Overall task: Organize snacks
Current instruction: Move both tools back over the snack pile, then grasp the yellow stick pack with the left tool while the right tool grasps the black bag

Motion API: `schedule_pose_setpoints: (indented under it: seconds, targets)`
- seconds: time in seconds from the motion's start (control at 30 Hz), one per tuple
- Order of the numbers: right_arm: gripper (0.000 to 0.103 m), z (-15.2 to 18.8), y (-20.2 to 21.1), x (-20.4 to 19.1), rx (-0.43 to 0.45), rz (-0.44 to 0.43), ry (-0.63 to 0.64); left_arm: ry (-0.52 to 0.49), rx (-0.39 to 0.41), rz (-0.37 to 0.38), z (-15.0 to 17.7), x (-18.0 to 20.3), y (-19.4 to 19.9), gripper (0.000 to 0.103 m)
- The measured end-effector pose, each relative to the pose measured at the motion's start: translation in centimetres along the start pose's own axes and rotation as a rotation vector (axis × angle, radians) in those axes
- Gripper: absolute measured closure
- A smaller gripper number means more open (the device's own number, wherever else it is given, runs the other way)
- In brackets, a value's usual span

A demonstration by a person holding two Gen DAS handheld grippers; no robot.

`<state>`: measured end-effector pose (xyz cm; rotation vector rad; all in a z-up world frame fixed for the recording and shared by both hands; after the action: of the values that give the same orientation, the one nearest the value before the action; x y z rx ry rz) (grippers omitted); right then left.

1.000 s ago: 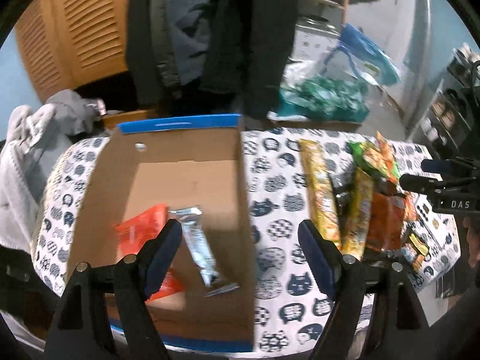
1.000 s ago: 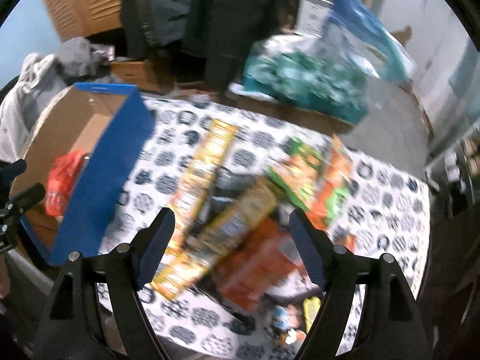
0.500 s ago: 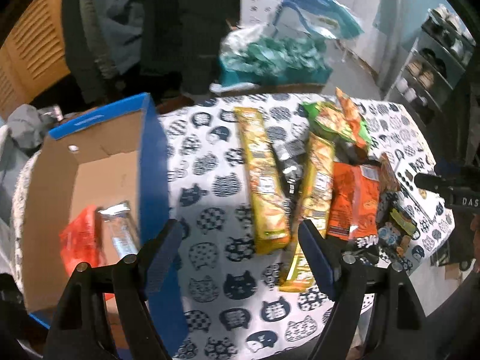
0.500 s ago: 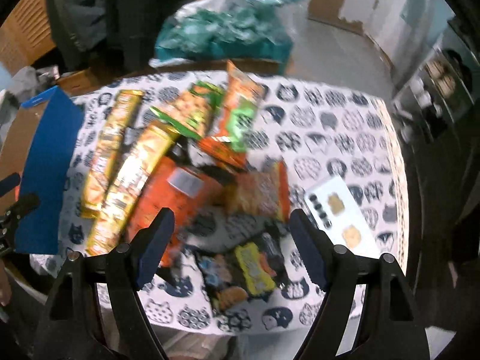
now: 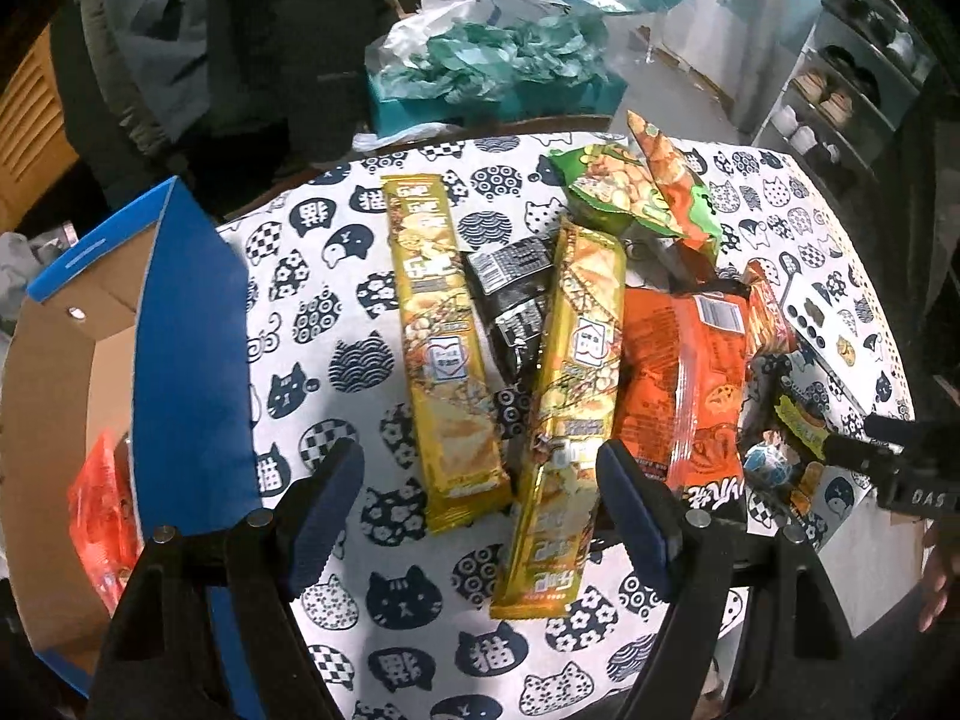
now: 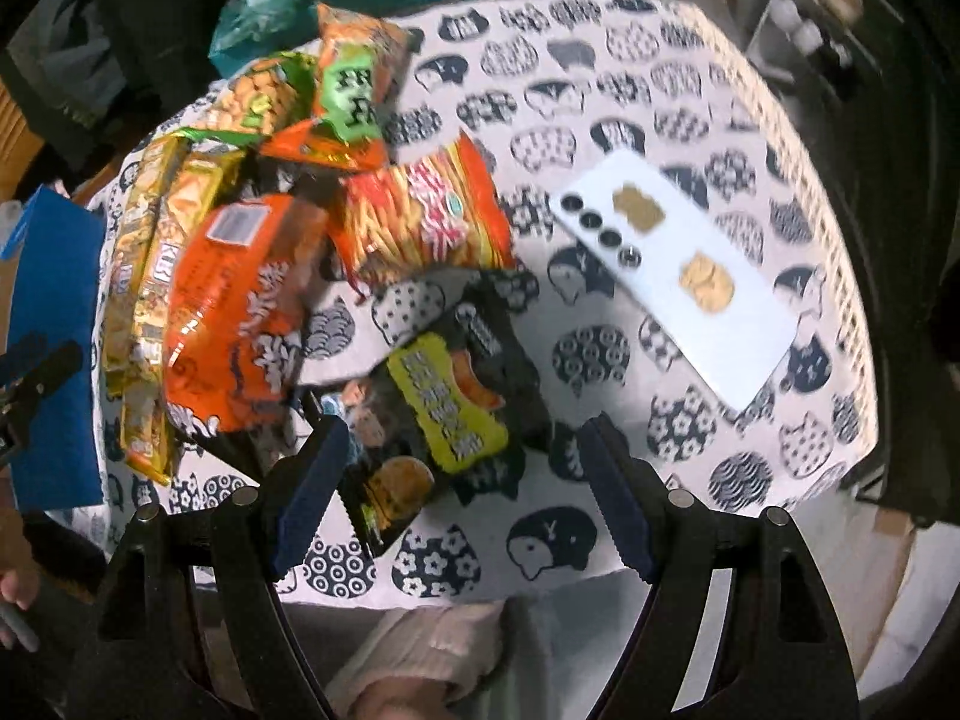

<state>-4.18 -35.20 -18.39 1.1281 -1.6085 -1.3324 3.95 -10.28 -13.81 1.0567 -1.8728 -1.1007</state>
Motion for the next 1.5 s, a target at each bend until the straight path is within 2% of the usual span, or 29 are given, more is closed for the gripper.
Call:
schedule_pose_setpoints:
  seconds: [0.23,0.43,0.73,0.83,1.2,1.3,1.37,1.4,1.5]
  targets:
    - [0.025,-0.3,-2.1,-0.2,-0.049,-0.025,-0.050,-0.009,-0.017,-0.017,0.0,0.2,-0.9,0.022]
    - [0.023,-1.8,-3.6,-0.8,-0.054,-0.013,-0.071,0.003,-0.027,-0.019,0.1,-0.3,-1.3,0.022]
    - [0.022,-4.9,-4.7,-3.1,-0.027,0.045,-0.025,0.008,-0.047,-0.008,-0.5,-0.3,-2.7,0.022]
    - [0.022,-5.2,-5.3,-4.0,-0.044,0.048,-0.032,0.006,-0.056,-0.003,-0.8,-0.1,-3.3,0.022]
    - [0.023,-4.8,-7.6,-7.2,-0.041,0.104,0.078,-0.037,-0.097,-0.013,-1.8,1.3,-6.2,0.022]
    - [0.030,-4.7,-7.2,-6.5,-0.009,0.110,0.119,-0.049,-0.111,-0.009,-1.9,1.7,-6.9,0.022]
    - [0.031,-5.1,-7.0,-5.8,0.009,0.103,0.122,-0.064,-0.114,-0.010,-2.0,2.2,-7.2,0.022]
    - [0.031,-5.5,-6.7,-5.3,0.011,0.093,0.112,-0.069,-0.115,-0.013,-2.0,2.3,-7.3,0.022]
    - [0.022,-5.5,-5.7,-4.0,0.011,0.078,0.071,-0.079,-0.122,-0.016,-2.3,2.9,-7.7,0.022]
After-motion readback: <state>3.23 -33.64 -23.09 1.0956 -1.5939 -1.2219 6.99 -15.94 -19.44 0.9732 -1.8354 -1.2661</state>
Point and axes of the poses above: each gripper's, at about its wrist camera, not at the fingertips, and y roughly against the way its jaws point, x to its right, z to its underside, the point moved 1 cm from there along -y, roughly the way its jaws point, and after that the axes turned 9 degrees about z, right-handed, at the moved point
